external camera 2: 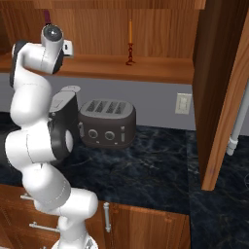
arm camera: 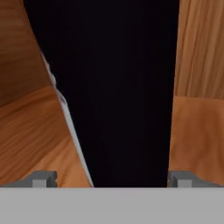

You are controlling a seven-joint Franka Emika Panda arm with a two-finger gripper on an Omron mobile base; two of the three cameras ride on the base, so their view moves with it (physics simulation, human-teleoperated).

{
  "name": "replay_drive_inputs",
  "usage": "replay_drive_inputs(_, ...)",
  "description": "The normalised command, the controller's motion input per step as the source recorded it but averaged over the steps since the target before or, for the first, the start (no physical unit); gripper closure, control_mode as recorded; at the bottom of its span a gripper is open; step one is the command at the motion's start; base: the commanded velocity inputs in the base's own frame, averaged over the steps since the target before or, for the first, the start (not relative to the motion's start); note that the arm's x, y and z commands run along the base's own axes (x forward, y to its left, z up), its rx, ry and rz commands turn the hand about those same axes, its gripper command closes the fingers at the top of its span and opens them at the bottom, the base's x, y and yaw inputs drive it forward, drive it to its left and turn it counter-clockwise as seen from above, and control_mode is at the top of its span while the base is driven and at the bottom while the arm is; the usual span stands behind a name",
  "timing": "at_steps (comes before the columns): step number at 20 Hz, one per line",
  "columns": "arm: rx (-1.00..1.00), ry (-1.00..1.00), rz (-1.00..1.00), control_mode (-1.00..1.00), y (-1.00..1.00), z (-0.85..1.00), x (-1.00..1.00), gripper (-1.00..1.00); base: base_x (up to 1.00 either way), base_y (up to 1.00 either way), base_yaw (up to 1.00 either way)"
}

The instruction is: Get the candle and the wine from the cabinet and move them to the dining counter.

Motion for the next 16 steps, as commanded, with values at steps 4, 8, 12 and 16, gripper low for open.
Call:
replay_drive_inputs(4, -0.01, 0.0, 0.0, -1.0, 0.01, -0.01, 0.2, -1.0, 0.0, 0.0, 0.0)
replay_drive_inputs(8, -0.03, 0.0, 0.0, -1.0, 0.0, -0.01, 0.2, -1.0, 0.0, 0.0, 0.0)
replay_drive_inputs(12, -0.03, 0.0, 0.0, -1.0, 0.0, -0.03, 0.17, -1.0, 0.0, 0.0, 0.0)
replay_drive_inputs(16, -0.02, 0.0, 0.0, -1.0, 0.0, -0.05, 0.16, -1.0, 0.0, 0.0, 0.0)
